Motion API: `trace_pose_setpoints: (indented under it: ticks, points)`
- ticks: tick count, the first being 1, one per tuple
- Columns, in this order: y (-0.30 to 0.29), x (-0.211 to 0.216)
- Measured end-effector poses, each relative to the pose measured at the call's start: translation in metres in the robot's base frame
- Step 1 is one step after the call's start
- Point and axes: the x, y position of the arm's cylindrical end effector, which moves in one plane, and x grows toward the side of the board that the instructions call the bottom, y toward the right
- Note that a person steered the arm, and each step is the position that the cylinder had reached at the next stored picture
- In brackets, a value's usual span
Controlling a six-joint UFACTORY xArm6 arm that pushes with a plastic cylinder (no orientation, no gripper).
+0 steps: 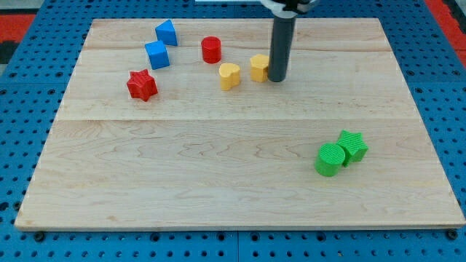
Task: Push the green star to the top center
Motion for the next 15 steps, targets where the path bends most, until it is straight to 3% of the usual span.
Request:
trace_pose_setpoints:
  ticks: [2,3,4,5,7,8,9,10,12,13,14,15]
  points:
    - [-0.001,0.001]
    - [0.088,0.035]
    - [0.174,0.121]
    - [0.187,0.169]
    - [0.120,0.127]
    - [0.140,0.172]
    - [0.106,0.189]
    - [0.066,0.144]
    - [0.066,0.028]
    - [0.066,-0.007]
    - [0.074,0.014]
    - [0.119,0.013]
